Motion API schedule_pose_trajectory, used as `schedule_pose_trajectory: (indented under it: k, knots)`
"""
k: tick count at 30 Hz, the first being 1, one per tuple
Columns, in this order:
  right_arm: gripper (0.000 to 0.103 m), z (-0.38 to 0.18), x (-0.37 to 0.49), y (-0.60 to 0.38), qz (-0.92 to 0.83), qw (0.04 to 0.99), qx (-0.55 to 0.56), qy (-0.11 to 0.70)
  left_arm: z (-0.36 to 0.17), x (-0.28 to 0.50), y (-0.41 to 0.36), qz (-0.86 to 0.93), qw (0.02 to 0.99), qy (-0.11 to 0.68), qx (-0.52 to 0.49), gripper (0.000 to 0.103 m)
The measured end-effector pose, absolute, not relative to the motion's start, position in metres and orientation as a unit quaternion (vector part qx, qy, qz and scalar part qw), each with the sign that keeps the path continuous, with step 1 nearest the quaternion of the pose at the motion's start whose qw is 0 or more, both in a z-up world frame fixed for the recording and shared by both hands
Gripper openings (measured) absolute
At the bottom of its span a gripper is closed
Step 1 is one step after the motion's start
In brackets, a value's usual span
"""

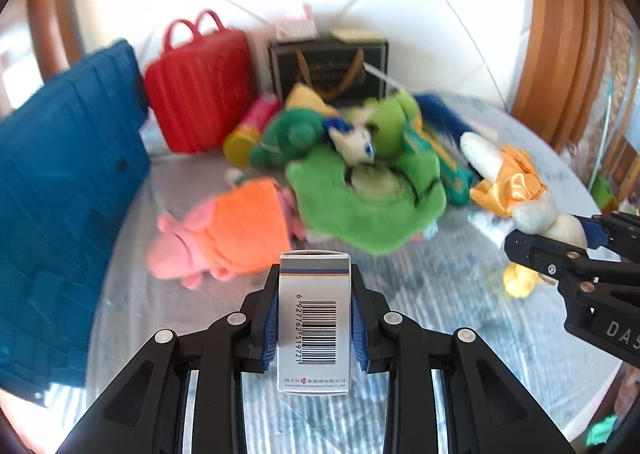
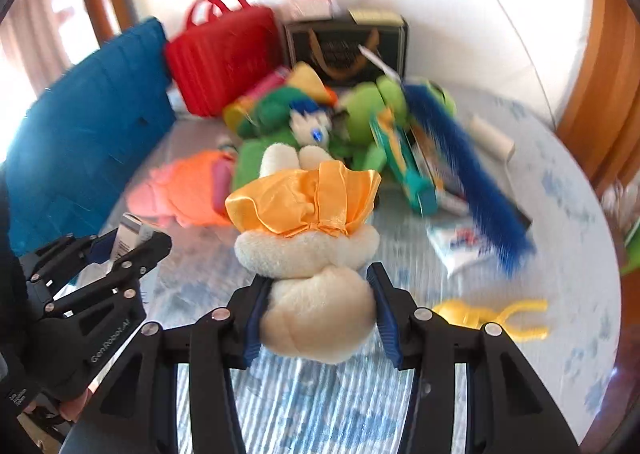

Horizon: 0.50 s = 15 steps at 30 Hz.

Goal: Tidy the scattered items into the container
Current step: 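Grasp the cream plush bunny with orange hat using the right tool, then carry the barcode box and plush bunny over the blue crate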

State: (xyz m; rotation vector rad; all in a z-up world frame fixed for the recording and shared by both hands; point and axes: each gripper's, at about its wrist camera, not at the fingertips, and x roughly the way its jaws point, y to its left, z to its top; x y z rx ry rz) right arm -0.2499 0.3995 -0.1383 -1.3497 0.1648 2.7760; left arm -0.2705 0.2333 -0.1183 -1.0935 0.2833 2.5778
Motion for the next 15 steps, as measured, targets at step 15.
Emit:
schedule_pose_trajectory:
  k: [15]
  knots:
    - [0.046, -0.040, -0.249, 0.313, 0.941, -0.036, -0.337, -0.004, -0.012, -0.256, 0.132, 0.955, 0.110, 0.068, -0.268, 0.029]
